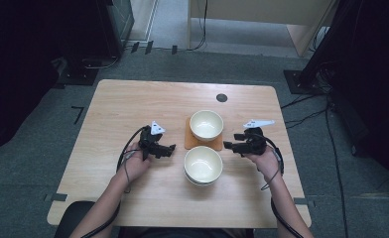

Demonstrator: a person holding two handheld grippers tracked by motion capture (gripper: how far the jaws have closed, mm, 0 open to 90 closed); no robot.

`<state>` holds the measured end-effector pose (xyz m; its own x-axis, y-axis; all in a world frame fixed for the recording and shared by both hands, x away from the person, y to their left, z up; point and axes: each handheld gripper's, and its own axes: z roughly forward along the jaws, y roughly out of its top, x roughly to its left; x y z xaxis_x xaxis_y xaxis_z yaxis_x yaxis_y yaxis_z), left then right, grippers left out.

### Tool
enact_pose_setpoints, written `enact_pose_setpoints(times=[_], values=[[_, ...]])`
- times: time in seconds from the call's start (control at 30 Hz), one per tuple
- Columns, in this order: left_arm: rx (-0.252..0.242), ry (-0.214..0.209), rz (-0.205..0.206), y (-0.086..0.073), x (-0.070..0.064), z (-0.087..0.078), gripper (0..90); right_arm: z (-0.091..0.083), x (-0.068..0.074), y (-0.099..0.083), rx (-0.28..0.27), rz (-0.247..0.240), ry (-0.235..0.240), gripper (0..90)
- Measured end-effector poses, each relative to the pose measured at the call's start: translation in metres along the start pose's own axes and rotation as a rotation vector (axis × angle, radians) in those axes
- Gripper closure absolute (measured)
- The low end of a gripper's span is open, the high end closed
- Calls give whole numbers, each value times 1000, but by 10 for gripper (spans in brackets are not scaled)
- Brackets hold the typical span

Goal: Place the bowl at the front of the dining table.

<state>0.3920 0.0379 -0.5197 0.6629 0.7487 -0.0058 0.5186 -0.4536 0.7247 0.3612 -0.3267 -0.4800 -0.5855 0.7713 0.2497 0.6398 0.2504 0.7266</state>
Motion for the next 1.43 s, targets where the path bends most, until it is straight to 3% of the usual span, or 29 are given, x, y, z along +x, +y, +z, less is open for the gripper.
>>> enact_pose_setpoints(times=[0.2,0.57,0.67,0.87,0.97,1.1,1.23,1.43], values=[[0,0,0,0,0,0,95,7,-3,-14,27,-44,-12,332],[0,0,0,0,0,0,95,13,-16,-31,34,-55,-56,298],[0,0,0,0,0,0,96,15,-17,-33,20,-85,-66,290],[0,0,0,0,0,0,95,18,-18,-37,-14,-99,-61,208],[0,0,0,0,0,0,95,13,-20,-40,8,-167,-92,199],[0,0,0,0,0,0,95,12,-24,-41,4,-135,-97,169],[0,0,0,0,0,0,95,15,-19,-41,24,-177,-143,130],[0,1,0,0,0,0,95,15,-19,-41,24,-171,-145,128]])
